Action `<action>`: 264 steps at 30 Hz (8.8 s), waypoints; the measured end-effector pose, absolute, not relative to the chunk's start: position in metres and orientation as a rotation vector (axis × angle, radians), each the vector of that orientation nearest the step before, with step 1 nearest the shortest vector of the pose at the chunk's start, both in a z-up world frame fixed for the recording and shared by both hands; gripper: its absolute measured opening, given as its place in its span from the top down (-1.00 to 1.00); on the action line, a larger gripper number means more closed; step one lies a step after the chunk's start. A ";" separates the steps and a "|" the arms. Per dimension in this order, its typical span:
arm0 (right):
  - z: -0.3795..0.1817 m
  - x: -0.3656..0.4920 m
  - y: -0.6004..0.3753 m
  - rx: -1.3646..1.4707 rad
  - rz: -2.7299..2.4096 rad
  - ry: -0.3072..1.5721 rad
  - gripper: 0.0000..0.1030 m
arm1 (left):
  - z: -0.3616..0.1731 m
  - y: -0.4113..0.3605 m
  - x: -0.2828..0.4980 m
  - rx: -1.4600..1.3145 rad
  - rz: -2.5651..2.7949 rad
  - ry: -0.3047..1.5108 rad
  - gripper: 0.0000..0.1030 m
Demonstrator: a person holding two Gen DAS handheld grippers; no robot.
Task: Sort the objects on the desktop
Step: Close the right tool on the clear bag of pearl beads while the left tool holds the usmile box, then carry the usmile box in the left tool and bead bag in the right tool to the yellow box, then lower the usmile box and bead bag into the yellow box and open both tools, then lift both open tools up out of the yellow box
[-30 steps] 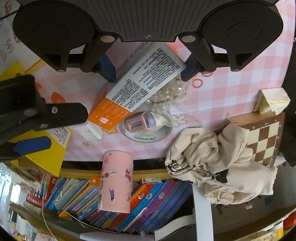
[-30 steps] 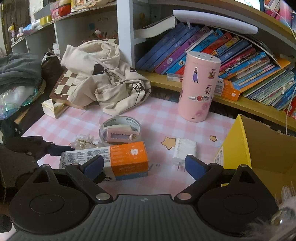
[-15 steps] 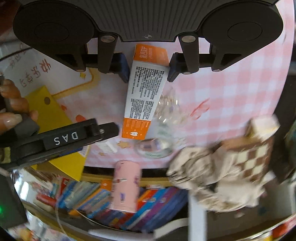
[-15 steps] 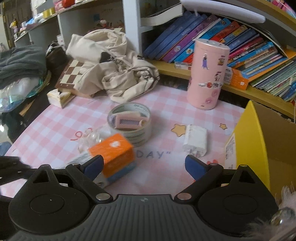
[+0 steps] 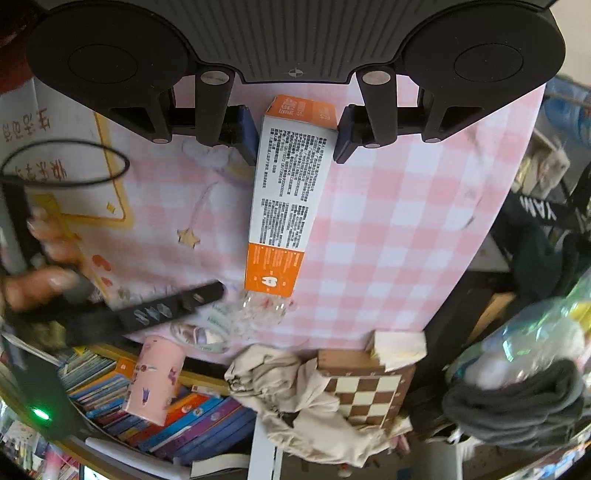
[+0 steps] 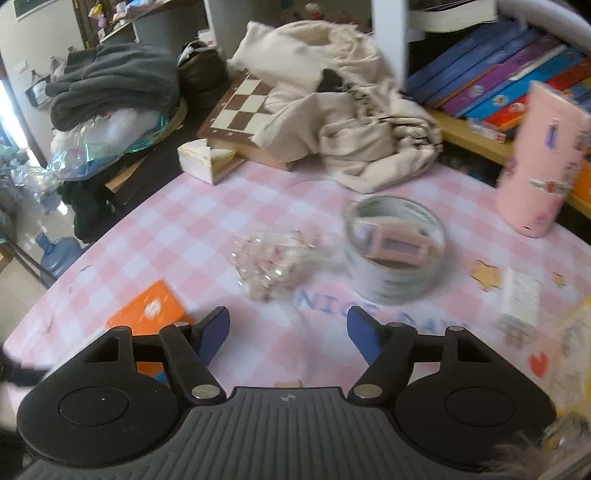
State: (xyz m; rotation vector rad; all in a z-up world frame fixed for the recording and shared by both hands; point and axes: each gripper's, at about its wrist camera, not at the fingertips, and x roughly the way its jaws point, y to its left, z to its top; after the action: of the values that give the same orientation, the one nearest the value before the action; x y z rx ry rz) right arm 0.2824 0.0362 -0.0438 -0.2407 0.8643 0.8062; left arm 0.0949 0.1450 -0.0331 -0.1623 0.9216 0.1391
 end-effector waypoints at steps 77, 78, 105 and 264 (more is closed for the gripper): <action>-0.015 0.159 -0.092 -0.092 0.629 0.938 0.01 | -0.029 0.135 0.111 -0.262 -0.051 0.919 0.27; -0.013 0.155 -0.094 -0.089 0.620 0.935 0.01 | -0.027 0.134 0.108 -0.262 -0.060 0.914 0.26; 0.013 0.046 -0.183 0.061 0.243 0.841 0.01 | -0.005 0.056 0.075 -0.139 -0.429 0.834 0.26; 0.011 0.121 -0.240 -0.116 0.256 0.768 -0.83 | 0.029 -0.021 0.099 -0.012 -0.142 0.627 -0.83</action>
State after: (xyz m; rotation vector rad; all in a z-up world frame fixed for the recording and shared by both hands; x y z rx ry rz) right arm 0.1208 -0.2402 0.0107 -0.1159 0.7683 0.2561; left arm 0.0985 -0.0213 0.0289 -0.0119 0.6270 -0.1420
